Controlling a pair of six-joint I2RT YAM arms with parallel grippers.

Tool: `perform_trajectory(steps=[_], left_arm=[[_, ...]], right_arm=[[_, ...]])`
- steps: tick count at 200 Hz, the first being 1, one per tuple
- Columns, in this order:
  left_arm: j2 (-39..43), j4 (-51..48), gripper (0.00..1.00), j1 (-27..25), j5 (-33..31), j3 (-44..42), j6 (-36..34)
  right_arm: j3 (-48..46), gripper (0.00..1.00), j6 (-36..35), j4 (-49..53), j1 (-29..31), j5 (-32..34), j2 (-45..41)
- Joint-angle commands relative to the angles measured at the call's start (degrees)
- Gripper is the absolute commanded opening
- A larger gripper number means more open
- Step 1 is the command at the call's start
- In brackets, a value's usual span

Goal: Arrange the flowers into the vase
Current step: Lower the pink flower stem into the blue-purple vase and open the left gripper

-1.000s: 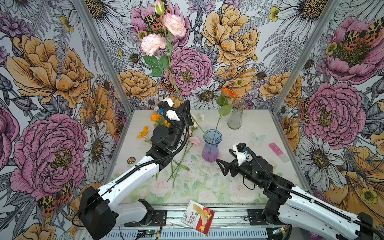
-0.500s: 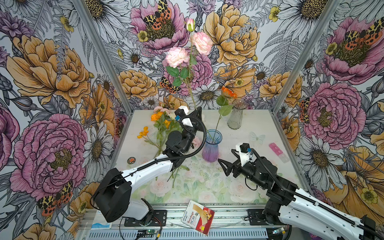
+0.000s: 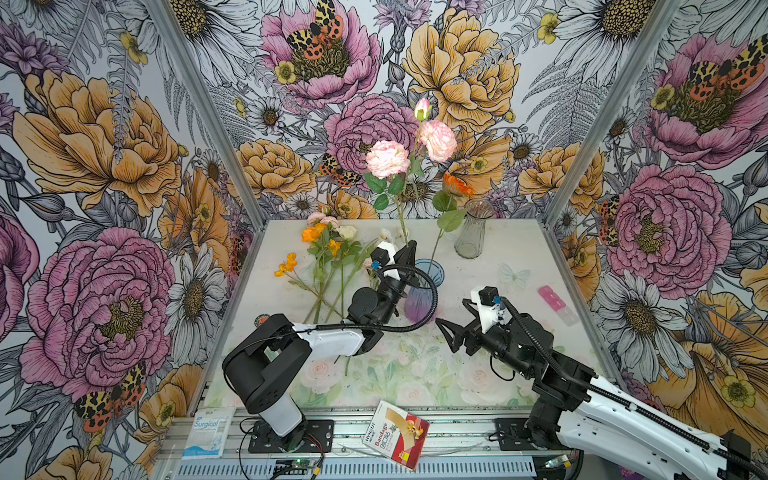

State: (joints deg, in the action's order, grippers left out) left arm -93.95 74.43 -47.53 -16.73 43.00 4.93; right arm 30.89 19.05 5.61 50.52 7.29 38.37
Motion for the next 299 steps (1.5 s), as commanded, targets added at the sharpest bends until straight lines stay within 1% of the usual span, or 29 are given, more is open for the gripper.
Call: perform_trajectory(steps=[1, 21, 50, 72, 133, 143, 156, 169, 180, 236, 252, 264, 276, 299], left_arm=[[-1.05, 6.44, 0.0, -0.61, -1.35, -1.56, -0.97], [-1.36, 6.46, 0.0, -0.82, -2.13, -2.32, -0.88], [-1.37, 5.44, 0.05, -0.92, -3.54, -3.23, -0.71], [-1.32, 4.44, 0.11, -0.92, -3.4, -3.7, -0.24], [-1.6, 1.35, 0.16, -0.91, -2.52, -3.72, 1.55], [-1.48, 0.89, 0.2, -0.9, -2.45, -3.72, 1.66], [-1.19, 0.28, 0.3, -0.97, -2.19, -3.72, 1.72], [-0.78, -0.63, 0.33, -0.96, -1.93, -3.71, 1.75], [-0.33, -1.44, 0.38, -0.9, -1.81, -3.76, 1.82], [4.52, -4.88, 0.44, -1.04, -1.56, -5.12, 1.71], [7.11, -8.51, 0.44, -1.14, -1.45, -4.93, 1.55], [9.72, -13.56, 0.46, -1.32, -1.61, -4.43, 1.44], [13.33, -21.11, 0.48, -1.34, -2.02, -3.54, 1.25], [20.11, -39.13, 0.51, -1.19, -3.64, -0.71, -0.71]], right_arm=[[-0.02, 0.99, -0.31, 0.1, -0.36, 0.2, 0.38], [-0.13, 0.99, -0.25, 0.02, -0.37, 0.33, 0.56], [-0.05, 0.99, -0.11, 0.02, -0.39, 0.3, 1.13], [0.06, 0.99, -0.14, -0.04, -0.44, 0.14, 1.44], [0.04, 0.99, 0.11, -0.06, -0.42, 0.36, 1.79], [-0.02, 1.0, 0.12, -0.02, -0.42, 0.35, 1.93], [0.04, 0.99, 0.14, -0.06, -0.39, 0.35, 1.98], [-0.04, 0.99, 0.02, -0.16, -0.46, 0.32, 2.14], [0.12, 1.0, 0.03, -0.24, -0.45, 0.3, 2.28], [-0.18, 1.0, -0.06, -1.1, -0.51, 0.09, 2.76], [-0.37, 0.99, -0.02, -1.62, -0.51, 0.02, 3.0], [-0.28, 0.99, -0.06, -1.82, -0.57, 0.0, 3.11], [-0.28, 0.99, 0.0, -1.83, -0.51, -0.07, 3.21], [-0.23, 0.99, -0.1, -1.84, -0.51, 0.09, 3.18]])
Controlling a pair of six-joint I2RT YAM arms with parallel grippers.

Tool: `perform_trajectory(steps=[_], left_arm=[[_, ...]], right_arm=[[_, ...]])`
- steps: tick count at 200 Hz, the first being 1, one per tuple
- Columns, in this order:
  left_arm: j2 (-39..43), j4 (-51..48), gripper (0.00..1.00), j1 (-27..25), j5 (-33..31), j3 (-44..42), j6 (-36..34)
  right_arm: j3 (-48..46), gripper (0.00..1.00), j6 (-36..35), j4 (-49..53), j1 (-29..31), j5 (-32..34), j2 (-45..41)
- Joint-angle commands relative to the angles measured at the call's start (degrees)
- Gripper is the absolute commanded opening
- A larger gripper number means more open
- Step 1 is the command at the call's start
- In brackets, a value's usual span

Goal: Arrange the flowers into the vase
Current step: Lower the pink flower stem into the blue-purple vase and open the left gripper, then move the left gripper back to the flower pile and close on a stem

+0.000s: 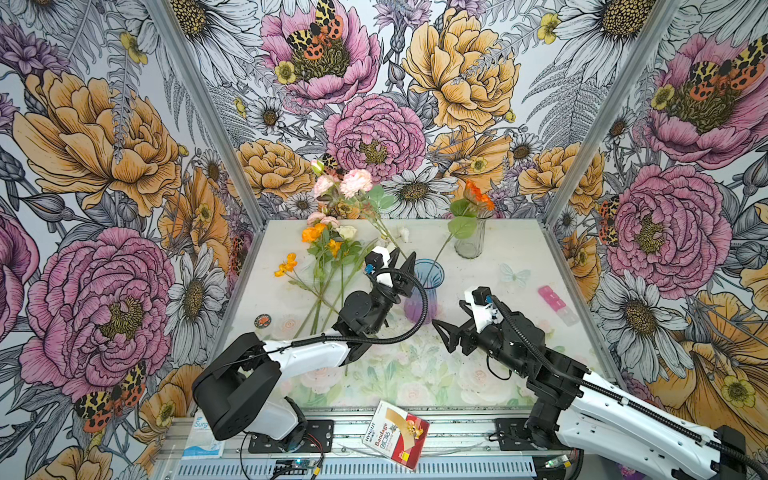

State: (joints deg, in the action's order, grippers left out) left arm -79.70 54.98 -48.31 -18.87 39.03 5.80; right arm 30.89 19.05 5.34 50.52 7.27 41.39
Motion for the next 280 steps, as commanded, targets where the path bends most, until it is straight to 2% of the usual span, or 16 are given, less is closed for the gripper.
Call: perform_trajectory(steps=[1, 22, 41, 78, 99, 121, 141, 155, 205, 258, 280], left_arm=[[6.08, -20.32, 0.51, -0.39, -1.68, 3.35, -1.63], [12.09, -34.95, 0.53, 0.09, -5.03, 4.85, -2.15], [16.68, -42.55, 0.52, 2.32, -7.24, 3.39, -0.37], [24.1, -54.76, 0.52, 10.85, -3.69, -0.01, 8.87], [23.7, -62.12, 0.49, 18.24, 2.53, 0.0, 14.49], [19.23, -67.55, 0.47, 25.07, 9.14, 1.34, 18.01], [12.87, -70.21, 0.42, 28.74, 12.46, 3.79, 18.22], [8.59, -70.45, 0.35, 29.73, 11.99, 5.63, 17.93], [-8.08, -68.78, 0.28, 32.62, 11.1, 14.74, 15.58], [-20.49, -68.15, 0.26, 35.39, 15.25, 22.9, 15.6], [-23.55, -68.25, 0.25, 35.41, 15.19, 24.97, 16.13]], right_arm=[[-0.22, 0.99, -0.13, -1.57, -0.51, 0.16, 0.17], [0.06, 1.0, -0.28, -1.65, -0.51, 0.17, 0.53], [0.87, 0.99, -0.52, -1.82, -0.55, -0.9, 1.74], [2.66, 1.0, 0.39, -3.4, -0.34, -2.66, 5.35], [2.83, 0.99, 1.08, -5.87, -0.07, -4.87, 7.43], [3.88, 1.0, 1.51, -6.8, 0.75, -6.0, 10.37], [4.7, 1.0, 1.61, -8.47, 2.08, -6.51, 13.34], [5.03, 1.0, 2.03, -10.11, 2.94, -6.91, 15.09], [6.97, 1.0, 3.3, -12.35, 5.58, -8.09, 20.49], [9.76, 0.99, 4.61, -9.53, 8.09, -2.86, 24.8], [10.37, 0.99, 4.35, -10.3, 8.22, -3.33, 26.08]])
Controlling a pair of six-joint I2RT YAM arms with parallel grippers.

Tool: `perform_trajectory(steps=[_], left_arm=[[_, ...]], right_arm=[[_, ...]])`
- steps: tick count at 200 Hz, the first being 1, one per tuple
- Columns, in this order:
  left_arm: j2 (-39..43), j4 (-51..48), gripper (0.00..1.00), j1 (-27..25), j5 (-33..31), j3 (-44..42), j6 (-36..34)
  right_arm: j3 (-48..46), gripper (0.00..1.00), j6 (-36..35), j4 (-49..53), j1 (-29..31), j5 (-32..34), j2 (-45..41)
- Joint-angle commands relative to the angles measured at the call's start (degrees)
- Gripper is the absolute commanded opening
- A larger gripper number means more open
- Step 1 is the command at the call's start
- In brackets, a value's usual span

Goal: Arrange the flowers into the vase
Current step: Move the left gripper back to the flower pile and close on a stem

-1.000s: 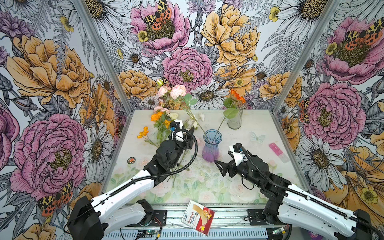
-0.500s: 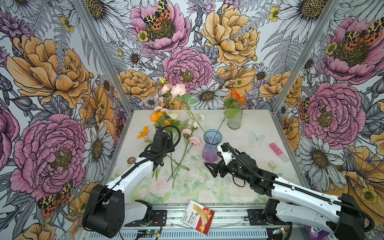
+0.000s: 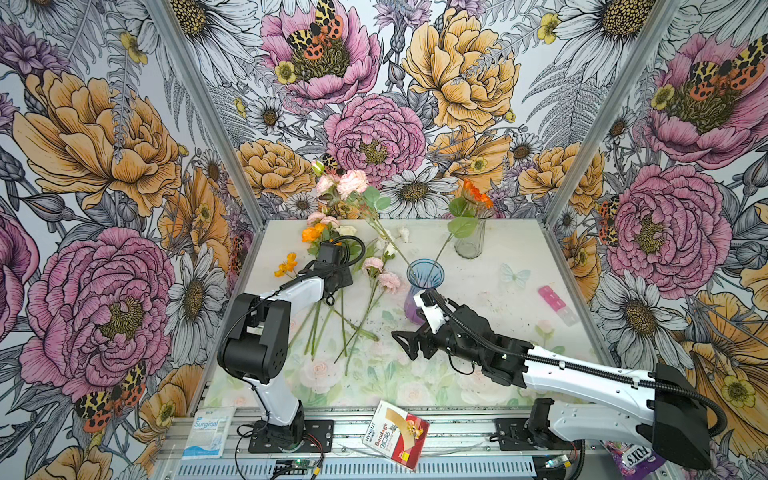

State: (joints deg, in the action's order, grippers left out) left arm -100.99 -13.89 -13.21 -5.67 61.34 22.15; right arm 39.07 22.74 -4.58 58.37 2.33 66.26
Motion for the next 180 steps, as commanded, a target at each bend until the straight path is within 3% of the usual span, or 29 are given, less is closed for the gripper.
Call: perform_trajectory(steps=[1, 180], left_arm=[[-2.4, 0.62, 0.25, 0.3, 1.94, 2.65, -0.2], [-12.21, -3.8, 0.2, 0.56, -3.83, 10.03, -1.59]], right_arm=[[2.22, 1.0, 0.69, -0.4, 0.4, 1.58, 1.18], [0.75, 0.99, -0.24, -0.6, 0.43, 0.74, -0.79]])
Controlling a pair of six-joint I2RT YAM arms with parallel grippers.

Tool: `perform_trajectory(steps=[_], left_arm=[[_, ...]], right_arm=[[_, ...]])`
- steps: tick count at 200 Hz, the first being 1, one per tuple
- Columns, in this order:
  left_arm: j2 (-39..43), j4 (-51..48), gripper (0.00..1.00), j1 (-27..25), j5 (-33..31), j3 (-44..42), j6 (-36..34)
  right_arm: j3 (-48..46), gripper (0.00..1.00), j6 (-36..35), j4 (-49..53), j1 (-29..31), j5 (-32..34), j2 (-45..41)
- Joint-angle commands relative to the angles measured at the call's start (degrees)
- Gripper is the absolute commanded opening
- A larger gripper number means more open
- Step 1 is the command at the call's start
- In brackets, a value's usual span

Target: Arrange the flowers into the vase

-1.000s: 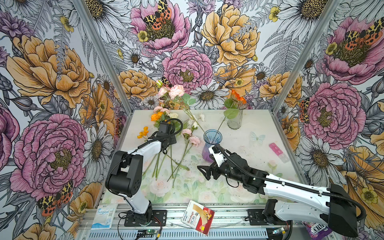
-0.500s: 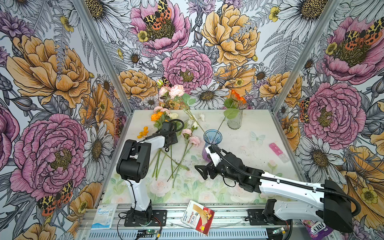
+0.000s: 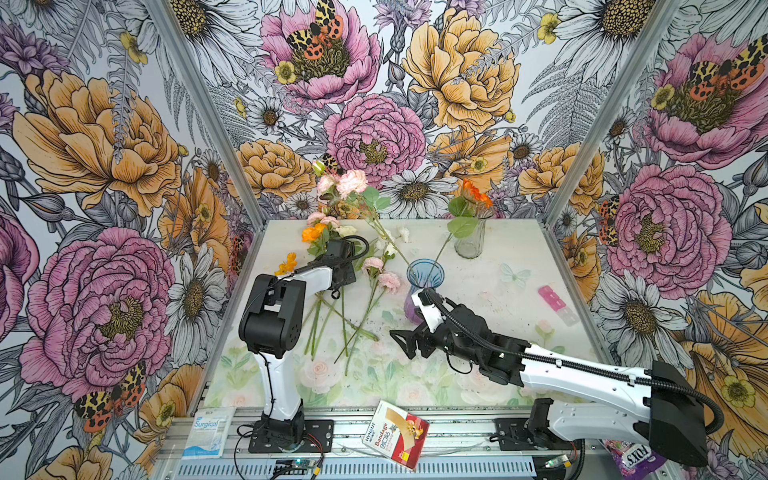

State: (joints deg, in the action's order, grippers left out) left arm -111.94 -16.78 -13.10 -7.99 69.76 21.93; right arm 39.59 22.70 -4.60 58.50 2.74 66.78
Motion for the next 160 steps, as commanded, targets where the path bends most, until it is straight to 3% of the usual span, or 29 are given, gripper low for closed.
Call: perform_trajectory(steps=[1, 23, 76, 145, 160], left_arm=[[-1.26, -0.95, 0.2, 0.45, -1.51, 1.61, -1.37], [-1.73, -0.98, 0.2, 0.45, -1.51, 2.09, -1.62], [0.56, -1.14, 0.0, 0.37, -2.25, 0.94, -1.8], [14.2, -2.43, 0.0, -0.51, -3.61, -4.77, -3.74], [17.36, -3.0, 0.0, -0.77, -6.39, -6.05, -4.24]], right_arm=[[0.18, 1.0, -0.2, -0.58, 0.3, 0.33, -1.31], [0.13, 1.0, -0.2, -0.61, 0.29, 0.36, -1.32], [-0.2, 0.99, -0.04, -0.93, 0.3, 0.33, -1.39], [-0.39, 0.99, 0.0, -2.06, 0.21, -0.18, -0.97], [-0.39, 0.99, 0.11, -2.33, 0.27, -0.44, -0.87]])
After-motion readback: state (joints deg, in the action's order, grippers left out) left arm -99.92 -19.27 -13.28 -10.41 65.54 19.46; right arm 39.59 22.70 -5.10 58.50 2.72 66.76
